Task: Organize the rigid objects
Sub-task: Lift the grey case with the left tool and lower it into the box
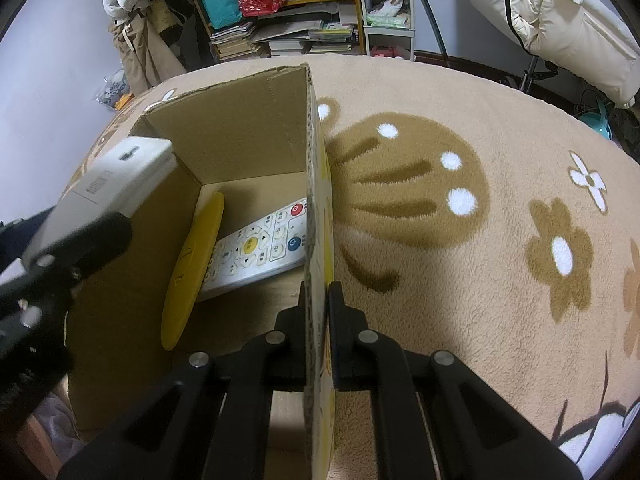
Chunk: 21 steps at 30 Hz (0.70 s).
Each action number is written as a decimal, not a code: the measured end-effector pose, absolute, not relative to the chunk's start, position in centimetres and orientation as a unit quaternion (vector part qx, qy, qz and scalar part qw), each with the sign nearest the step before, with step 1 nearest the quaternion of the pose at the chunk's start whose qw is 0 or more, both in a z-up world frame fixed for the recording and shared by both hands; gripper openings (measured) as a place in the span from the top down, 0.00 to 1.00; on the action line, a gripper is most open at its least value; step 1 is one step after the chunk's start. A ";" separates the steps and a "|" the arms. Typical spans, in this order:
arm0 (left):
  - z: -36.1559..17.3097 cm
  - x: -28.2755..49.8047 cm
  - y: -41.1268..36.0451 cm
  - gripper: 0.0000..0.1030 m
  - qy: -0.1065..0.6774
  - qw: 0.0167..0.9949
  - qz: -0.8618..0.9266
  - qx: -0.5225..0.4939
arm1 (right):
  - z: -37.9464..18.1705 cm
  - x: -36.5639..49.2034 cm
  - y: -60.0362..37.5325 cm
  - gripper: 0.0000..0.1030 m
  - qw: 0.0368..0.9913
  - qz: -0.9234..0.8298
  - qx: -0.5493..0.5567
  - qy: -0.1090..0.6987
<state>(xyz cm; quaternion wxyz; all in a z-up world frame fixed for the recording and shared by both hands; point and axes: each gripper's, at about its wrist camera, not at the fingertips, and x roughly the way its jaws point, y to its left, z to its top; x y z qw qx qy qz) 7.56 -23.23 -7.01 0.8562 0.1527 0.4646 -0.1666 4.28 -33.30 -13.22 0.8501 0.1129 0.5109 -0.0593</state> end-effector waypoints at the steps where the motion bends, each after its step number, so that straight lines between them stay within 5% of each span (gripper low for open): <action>1: -7.2 7.6 -23.4 0.54 0.466 0.855 -0.165 0.155 | -13.2 4.3 -33.3 0.92 0.850 -0.059 0.113 0.511; 19: -7.3 7.8 -22.9 0.54 0.476 0.852 -0.167 0.141 | -13.5 4.2 -32.9 0.92 0.850 -0.058 0.117 0.511; 21: -6.6 7.6 -23.0 0.45 0.461 0.860 -0.157 0.152 | -13.4 4.2 -32.9 0.92 0.850 -0.058 0.117 0.511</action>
